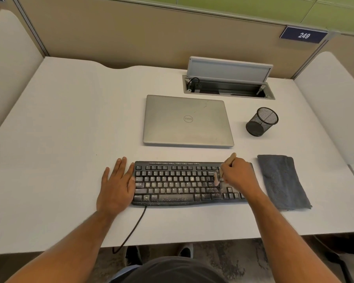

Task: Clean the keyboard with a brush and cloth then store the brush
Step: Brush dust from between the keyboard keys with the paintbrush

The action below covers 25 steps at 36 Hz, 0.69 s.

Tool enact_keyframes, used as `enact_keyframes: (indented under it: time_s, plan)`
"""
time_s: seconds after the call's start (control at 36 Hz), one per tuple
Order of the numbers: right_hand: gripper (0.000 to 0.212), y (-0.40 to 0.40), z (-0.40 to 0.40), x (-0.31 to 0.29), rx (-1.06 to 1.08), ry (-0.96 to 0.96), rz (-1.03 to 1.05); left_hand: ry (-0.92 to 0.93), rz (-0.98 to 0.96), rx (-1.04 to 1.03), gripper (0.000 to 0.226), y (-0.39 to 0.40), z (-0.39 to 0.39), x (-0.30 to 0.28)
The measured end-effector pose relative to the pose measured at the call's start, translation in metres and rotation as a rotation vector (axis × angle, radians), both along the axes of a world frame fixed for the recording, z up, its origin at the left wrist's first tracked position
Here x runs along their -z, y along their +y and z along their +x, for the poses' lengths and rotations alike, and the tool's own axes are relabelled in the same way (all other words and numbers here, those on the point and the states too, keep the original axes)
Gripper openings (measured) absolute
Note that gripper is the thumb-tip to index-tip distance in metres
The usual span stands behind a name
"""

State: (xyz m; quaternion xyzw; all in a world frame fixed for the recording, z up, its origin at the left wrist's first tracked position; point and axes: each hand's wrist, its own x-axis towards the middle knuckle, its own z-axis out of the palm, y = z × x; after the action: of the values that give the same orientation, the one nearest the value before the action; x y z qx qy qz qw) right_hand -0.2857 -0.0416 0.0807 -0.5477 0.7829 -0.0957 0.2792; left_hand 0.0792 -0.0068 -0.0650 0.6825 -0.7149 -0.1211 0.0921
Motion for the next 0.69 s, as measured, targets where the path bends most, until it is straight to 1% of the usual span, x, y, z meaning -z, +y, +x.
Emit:
enact_keyframes:
  time_s: [0.06, 0.11, 0.17, 0.25, 0.31, 0.39, 0.44, 0.58, 0.69]
  plan:
    - [0.041, 0.0007, 0.0021, 0.0003, -0.017, -0.079, 0.045, 0.003, -0.001, -0.001, 0.065, 0.0, 0.0, 0.0]
    - [0.036, 0.0018, 0.004, -0.0025, 0.016, -0.184, 0.061, 0.007, -0.002, -0.001, 0.065, 0.0, -0.0001, 0.0001]
    - [0.036, 0.0027, 0.0046, -0.0037, 0.09, -0.231, 0.002, 0.005, -0.001, 0.0, 0.065, -0.0001, 0.0, 0.0001]
    - [0.052, 0.0054, 0.0059, -0.0005, 0.133, -0.151, -0.102, 0.006, -0.003, -0.001, 0.065, 0.0001, 0.0, 0.0002]
    - [0.047, 0.0082, 0.0089, 0.0014, 0.094, -0.114, -0.075, 0.006, -0.004, -0.002, 0.065, 0.0003, -0.0002, 0.0]
    - [0.036, 0.0073, 0.0094, 0.0048, 0.015, -0.121, 0.018, 0.002, -0.002, 0.001, 0.065, -0.0003, -0.0002, 0.0002]
    - [0.037, 0.005, 0.0084, 0.0033, 0.014, -0.127, 0.031, 0.004, 0.0, 0.001, 0.065, -0.0002, -0.0002, 0.0]
    - [0.038, 0.0048, 0.0068, 0.0039, 0.013, -0.069, -0.06, -0.002, 0.001, -0.001, 0.066, 0.0002, -0.0004, -0.0009]
    - [0.039, 0.0049, 0.0068, 0.005, -0.063, -0.009, 0.02, 0.007, 0.001, -0.001, 0.066, -0.0004, -0.0003, -0.0005]
